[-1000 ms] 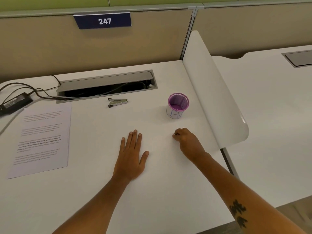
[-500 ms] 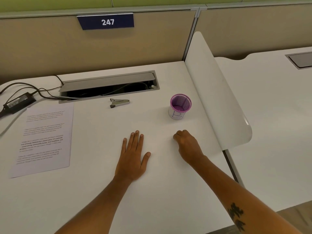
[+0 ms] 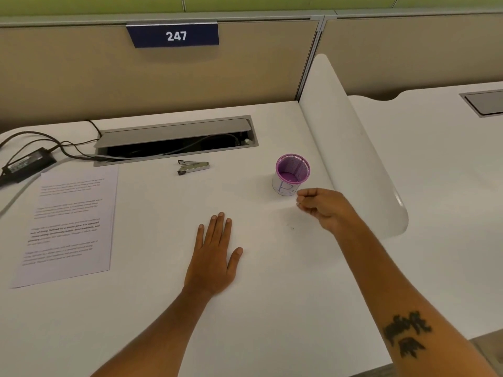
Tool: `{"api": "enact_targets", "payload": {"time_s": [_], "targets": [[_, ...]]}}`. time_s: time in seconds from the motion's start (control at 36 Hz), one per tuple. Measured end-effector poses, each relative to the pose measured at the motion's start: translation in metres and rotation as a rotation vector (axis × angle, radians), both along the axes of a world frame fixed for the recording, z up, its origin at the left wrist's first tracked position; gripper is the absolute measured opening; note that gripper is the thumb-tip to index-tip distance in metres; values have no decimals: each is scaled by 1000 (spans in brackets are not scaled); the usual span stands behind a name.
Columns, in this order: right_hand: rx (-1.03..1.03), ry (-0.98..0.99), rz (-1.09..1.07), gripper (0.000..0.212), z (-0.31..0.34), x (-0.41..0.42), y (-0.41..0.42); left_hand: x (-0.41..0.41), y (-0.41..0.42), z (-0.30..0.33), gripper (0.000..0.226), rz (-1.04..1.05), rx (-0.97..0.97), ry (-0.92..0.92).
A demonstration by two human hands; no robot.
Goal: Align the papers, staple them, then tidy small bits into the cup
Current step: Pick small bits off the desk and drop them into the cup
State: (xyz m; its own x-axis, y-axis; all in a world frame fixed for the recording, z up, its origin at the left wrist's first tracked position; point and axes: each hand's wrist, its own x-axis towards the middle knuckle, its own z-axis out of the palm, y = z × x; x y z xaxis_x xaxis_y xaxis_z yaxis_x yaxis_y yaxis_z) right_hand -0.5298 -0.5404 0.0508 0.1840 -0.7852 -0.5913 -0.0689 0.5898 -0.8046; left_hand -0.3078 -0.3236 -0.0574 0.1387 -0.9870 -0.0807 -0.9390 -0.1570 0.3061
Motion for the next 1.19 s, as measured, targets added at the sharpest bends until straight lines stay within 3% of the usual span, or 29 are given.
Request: {"api": "enact_targets", "payload": {"time_s": [0.08, 0.17, 0.44, 0.61, 0.83, 1.08, 1.19], "targets": [[27, -117, -24, 23, 20, 5, -18, 0, 0, 0, 76, 0, -3, 4], [-49, -87, -31, 21, 36, 11, -35, 1, -1, 0, 76, 0, -2, 4], [-596, 629, 226, 13, 32, 30, -63, 1, 0, 1, 75, 3, 6, 13], [-822, 819, 319, 16, 33, 31, -61, 1, 0, 1, 75, 4, 6, 15], [-918, 816, 316, 15, 34, 32, -57, 1, 0, 1, 75, 1, 10, 15], [-837, 654, 62, 11, 31, 18, -27, 1, 0, 1, 75, 5, 6, 20], [-840, 635, -7, 11, -1, 4, 19, 1, 0, 2, 75, 7, 0, 29]]}}
